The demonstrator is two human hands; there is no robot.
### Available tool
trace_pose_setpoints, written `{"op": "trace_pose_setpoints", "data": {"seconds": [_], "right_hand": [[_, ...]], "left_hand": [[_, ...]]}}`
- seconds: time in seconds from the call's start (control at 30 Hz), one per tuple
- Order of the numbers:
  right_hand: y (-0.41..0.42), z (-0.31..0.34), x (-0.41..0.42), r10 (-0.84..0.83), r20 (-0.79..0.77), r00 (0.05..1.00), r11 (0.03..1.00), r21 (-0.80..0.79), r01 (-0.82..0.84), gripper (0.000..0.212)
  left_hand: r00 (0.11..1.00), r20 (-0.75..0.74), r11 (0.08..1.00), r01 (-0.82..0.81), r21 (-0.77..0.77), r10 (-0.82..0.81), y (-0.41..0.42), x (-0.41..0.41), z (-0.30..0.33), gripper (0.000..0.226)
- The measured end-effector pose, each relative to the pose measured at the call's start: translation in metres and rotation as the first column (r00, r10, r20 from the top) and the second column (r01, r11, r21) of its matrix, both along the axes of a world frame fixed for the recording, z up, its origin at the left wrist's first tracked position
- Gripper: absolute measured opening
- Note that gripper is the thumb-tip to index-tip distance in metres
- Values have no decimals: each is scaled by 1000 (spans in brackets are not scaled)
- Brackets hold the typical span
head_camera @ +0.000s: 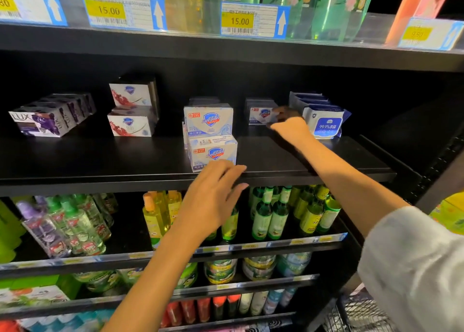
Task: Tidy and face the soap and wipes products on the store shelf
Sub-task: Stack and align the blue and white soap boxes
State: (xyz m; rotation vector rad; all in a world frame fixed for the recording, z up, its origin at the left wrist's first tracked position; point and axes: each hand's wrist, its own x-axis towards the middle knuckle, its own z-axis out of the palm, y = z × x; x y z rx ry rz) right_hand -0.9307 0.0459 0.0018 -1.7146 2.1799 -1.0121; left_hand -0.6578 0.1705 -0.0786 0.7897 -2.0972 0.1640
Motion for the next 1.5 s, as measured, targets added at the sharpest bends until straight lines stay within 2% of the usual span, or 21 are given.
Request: {"op": "trace_pose_setpoints", "data": {"seconds": [0.07,0.17,0.3,0.4,0.67,0.87,0.93,0.97,1.07,1.2,1.27,1.33,1.5], "right_hand": [[-22,2,0,-40,-26,999,997,58,42,53],[-45,3,-1,-94,-61,994,996,2,95,63],[-65,-2,-10,-169,-63,984,984,-66,165,72],[-73,-8,-13,-144,3,990,988,-52,144,80],[-74,-13,-15,-119,74,990,989,-79,124,63],[-61,-11,-11,-134,-38,990,991,20,135,60],[-47,-5,-5,-112,1,994,994,11,112,59],[-37,-4,-1,-83,89,993,995,-41,87,53],[-7,-8,2,44,446,894,975,-213,59,24],[32,-10,-4,163,702,694,969,-245,20,19],[52,-11,-9,237,759,607,960,-279,-27,14],[69,-12,-17,290,785,547,948,-315,-51,9],[94,-13,-39,304,810,501,943,-331,-36,16]], "left_hand": [[998,64,999,18,34,-20,-9,-12,-2,43],[990,134,999,-35,-3,35,-24,-20,-7,47],[992,124,999,-30,-33,34,-37,-22,-15,39],[996,83,998,-8,-55,12,-39,-21,-18,39],[998,48,1000,27,-14,-26,-43,-20,-20,39],[998,56,999,18,39,-20,-40,-20,-16,36],[998,68,999,6,50,-10,-39,-20,-13,35],[997,72,999,3,52,-6,-38,-20,-12,35],[997,81,999,6,45,-10,-37,-20,-10,35],[996,87,999,18,34,-21,-33,-20,-8,35],[996,88,998,16,54,-21,-30,-21,-5,36],[998,50,987,19,157,-27,-22,-23,2,41],[993,-112,906,85,414,-42,-10,-33,21,49]]}}
